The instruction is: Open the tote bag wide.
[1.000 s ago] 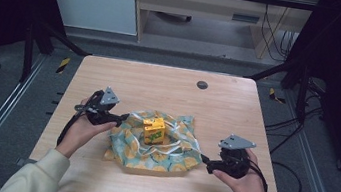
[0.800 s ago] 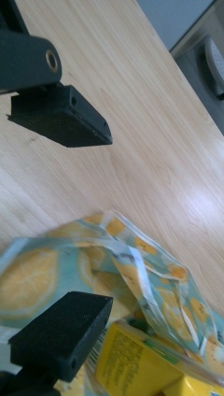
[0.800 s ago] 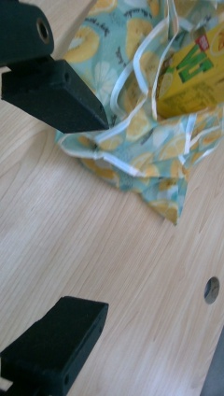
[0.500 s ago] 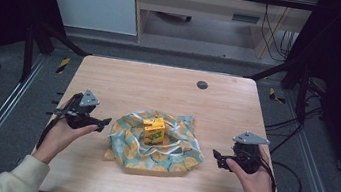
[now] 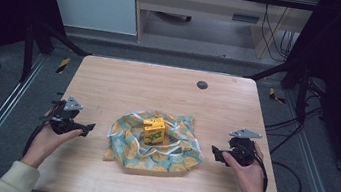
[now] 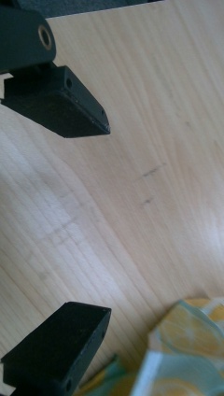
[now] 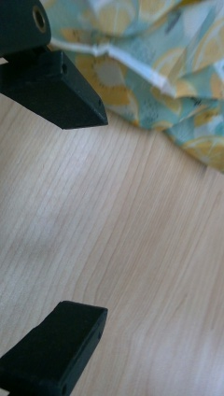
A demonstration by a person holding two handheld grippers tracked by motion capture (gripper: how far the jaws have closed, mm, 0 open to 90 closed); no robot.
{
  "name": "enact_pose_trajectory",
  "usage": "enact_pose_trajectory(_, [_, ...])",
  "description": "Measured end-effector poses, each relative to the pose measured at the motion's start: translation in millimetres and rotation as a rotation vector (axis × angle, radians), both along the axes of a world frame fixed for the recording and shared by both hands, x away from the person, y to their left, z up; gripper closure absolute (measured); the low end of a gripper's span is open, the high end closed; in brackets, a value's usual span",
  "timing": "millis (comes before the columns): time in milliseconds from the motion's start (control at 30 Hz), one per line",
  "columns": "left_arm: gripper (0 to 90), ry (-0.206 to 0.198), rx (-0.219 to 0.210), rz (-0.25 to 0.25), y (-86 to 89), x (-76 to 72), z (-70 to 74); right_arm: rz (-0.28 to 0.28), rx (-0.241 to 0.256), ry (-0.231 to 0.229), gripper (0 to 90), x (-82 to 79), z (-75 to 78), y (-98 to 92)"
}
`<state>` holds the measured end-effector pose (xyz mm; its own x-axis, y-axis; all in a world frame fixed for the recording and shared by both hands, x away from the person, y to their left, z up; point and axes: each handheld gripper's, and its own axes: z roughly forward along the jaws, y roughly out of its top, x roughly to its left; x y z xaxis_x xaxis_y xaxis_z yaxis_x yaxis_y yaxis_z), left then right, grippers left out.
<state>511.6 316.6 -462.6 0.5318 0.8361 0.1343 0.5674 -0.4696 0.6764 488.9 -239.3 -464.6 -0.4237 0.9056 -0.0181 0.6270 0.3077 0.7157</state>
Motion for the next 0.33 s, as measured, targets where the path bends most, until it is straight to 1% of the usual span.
enact_pose_trajectory(33, [9.5,0.001,0.0,0.006,2.4,-1.9,-2.6,-0.005,-0.003,0.005,8.2,1.3,-2.6,-1.8])
enact_pose_trajectory(67, [9.3,0.001,-0.008,0.016,4.3,-4.3,-5.1,-0.022,0.003,0.008,8.5,2.0,-5.0,-3.1])
enact_pose_trajectory(133, [8.4,0.008,-0.013,0.017,6.0,-9.7,-9.0,-0.047,0.02,0.01,8.9,0.8,-9.6,-6.9])
enact_pose_trajectory(167, [8.3,0.012,-0.008,0.007,5.3,-12.5,-10.3,-0.058,0.037,0.012,9.5,-1.7,-10.7,-8.0])
enact_pose_trajectory(233, [7.3,0.006,0.014,-0.01,3.5,-17.2,-10.9,-0.069,0.052,0.004,9.4,-8.0,-12.6,-9.9])
enact_pose_trajectory(267, [6.9,0.001,0.012,-0.003,2.3,-19.2,-10.7,-0.068,0.053,0.004,9.4,-11.9,-13.3,-9.6])
enact_pose_trajectory(300, [6.9,-0.005,0.013,-0.002,1.2,-21.0,-10.7,-0.062,0.05,0.008,9.6,-19.0,-14.3,-8.3])
enact_pose_trajectory(333, [6.9,-0.007,0.017,-0.005,-0.4,-22.9,-11.0,-0.062,0.05,0.008,9.6,-19.0,-14.3,-8.3])
